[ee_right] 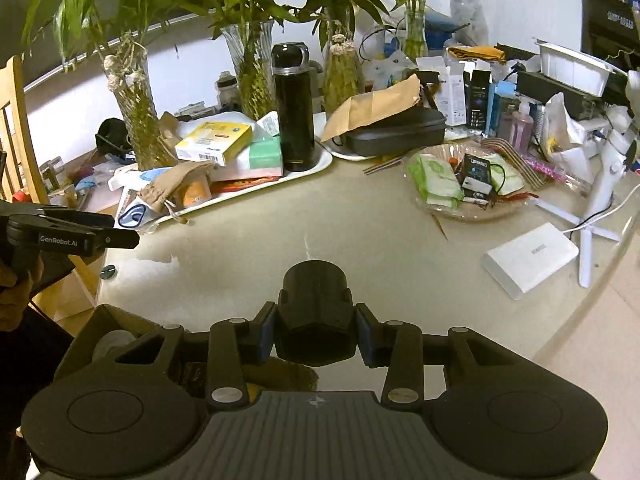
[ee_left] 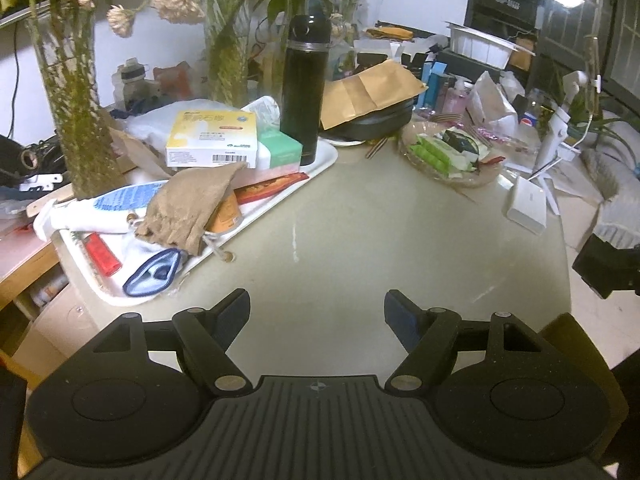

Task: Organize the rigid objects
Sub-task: 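Carry the black cube over the cardboard box with the right gripper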

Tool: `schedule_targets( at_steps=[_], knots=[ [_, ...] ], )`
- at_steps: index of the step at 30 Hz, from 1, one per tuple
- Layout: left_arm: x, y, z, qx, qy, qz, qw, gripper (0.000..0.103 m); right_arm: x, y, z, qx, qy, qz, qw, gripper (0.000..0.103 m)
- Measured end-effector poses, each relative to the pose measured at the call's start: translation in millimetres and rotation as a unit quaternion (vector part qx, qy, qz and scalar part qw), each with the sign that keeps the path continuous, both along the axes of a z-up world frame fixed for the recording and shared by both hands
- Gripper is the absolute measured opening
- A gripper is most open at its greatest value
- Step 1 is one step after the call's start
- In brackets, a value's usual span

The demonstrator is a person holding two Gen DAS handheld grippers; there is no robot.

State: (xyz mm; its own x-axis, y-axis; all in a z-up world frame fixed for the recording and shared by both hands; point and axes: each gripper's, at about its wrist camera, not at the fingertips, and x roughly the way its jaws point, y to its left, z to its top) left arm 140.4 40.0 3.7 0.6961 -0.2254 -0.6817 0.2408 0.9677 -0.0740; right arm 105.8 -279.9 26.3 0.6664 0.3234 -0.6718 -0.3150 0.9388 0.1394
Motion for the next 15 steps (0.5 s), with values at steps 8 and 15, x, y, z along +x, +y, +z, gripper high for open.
schedule_targets(
  at_steps=[8,15],
  knots=[
    [-29,1,8,-0.004,-0.002,-0.001,1.0000,0.074,-15,1,2,0.012,-0.002,0.008,1.000,0.044],
    [-53,-2,10,-0.004,-0.003,-0.013,0.9999,0.074,-27,5,4,0.017,0.000,0.016,1.000,0.044]
  ],
)
